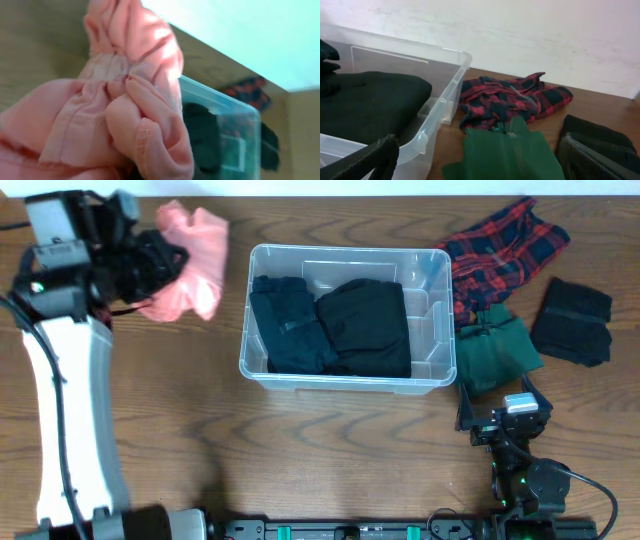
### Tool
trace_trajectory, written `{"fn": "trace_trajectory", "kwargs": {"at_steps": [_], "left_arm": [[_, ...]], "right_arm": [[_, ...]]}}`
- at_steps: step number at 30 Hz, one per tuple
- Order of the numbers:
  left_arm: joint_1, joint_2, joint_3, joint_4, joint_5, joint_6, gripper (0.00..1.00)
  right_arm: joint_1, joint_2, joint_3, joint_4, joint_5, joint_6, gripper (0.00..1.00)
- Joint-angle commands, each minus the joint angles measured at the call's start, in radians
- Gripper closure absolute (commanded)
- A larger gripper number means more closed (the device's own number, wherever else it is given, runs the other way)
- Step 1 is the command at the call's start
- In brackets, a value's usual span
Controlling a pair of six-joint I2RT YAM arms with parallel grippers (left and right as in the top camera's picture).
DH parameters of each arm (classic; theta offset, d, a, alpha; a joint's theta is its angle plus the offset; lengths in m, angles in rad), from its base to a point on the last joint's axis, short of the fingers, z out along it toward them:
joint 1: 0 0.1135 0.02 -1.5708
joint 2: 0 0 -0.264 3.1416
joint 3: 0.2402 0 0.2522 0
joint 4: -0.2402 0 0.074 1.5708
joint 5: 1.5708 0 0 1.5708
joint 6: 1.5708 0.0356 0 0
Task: Pack container
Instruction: 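Lift the pink cloth with the left gripper and place it in the bin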
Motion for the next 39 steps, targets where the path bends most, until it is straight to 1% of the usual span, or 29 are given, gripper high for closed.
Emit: {"fn": "trace_trajectory", "kwargs": {"at_steps": [1,4,5,8,9,12,14,16,21,22,26,31,34,35,36,37,38,39], "left_arm": [[-0.111,-0.034,0.012,0.016,0.024,-0.042,0.94],[-0.229,-0.024,0.01,0.036,0.008,-0.036,0.94],[-0.267,-0.014,0.009,0.042,-0.001,-0.016,0.94],[-0.369,0.031,0.009,0.065,-0.012,0.119,0.94],[-0.399,0.051,0.009,0.068,-0.009,0.188,0.94],[-0.463,0.103,0.009,0.069,-0.009,0.333,0.94],[-0.497,0.143,0.009,0.086,-0.009,0.399,0.94],[-0.526,0.185,0.009,0.121,-0.008,0.436,0.94],[-0.573,0.278,0.009,0.202,0.111,0.606,0.94],[-0.578,0.294,0.009,0.214,0.118,0.649,0.94],[-0.576,0.332,0.009,0.254,0.114,0.75,0.94],[-0.563,0.376,0.009,0.332,0.111,0.828,0.94],[-0.555,0.407,0.009,0.384,0.111,0.82,0.94],[-0.555,0.41,0.009,0.39,0.111,0.806,0.89],[-0.553,0.415,0.009,0.393,0.111,0.779,0.76],[-0.55,0.415,0.01,0.393,0.111,0.746,0.6],[-0.546,0.41,0.011,0.393,0.111,0.717,0.49],[-0.539,0.402,0.014,0.394,0.111,0.68,0.35]], "right_arm": [[-0.013,-0.005,-0.002,-0.004,0.003,-0.011,0.01],[-0.013,-0.005,-0.002,-0.004,0.003,-0.01,0.01],[-0.013,-0.005,-0.002,-0.004,0.003,-0.01,0.01],[-0.013,-0.005,-0.002,-0.004,0.003,-0.01,0.01],[-0.013,-0.005,-0.002,-0.004,0.003,-0.011,0.01],[-0.013,-0.005,-0.002,-0.004,0.003,-0.01,0.01],[-0.013,-0.005,-0.002,-0.004,0.003,-0.011,0.01],[-0.013,-0.005,-0.002,-0.004,0.003,-0.01,0.01],[-0.013,-0.005,-0.002,-0.004,0.003,-0.011,0.01],[-0.013,-0.005,-0.002,-0.004,0.003,-0.01,0.01],[-0.013,-0.005,-0.002,-0.004,0.003,-0.01,0.01],[-0.013,-0.005,-0.002,-0.004,0.003,-0.01,0.01],[-0.013,-0.005,-0.002,-0.004,0.003,-0.011,0.01],[-0.013,-0.005,-0.002,-0.004,0.003,-0.011,0.01],[-0.013,-0.005,-0.002,-0.004,0.003,-0.01,0.01],[-0.013,-0.005,-0.002,-0.004,0.003,-0.011,0.01],[-0.013,-0.005,-0.002,-0.004,0.003,-0.01,0.01],[-0.013,-0.005,-0.002,-0.004,0.003,-0.01,0.01]]}}
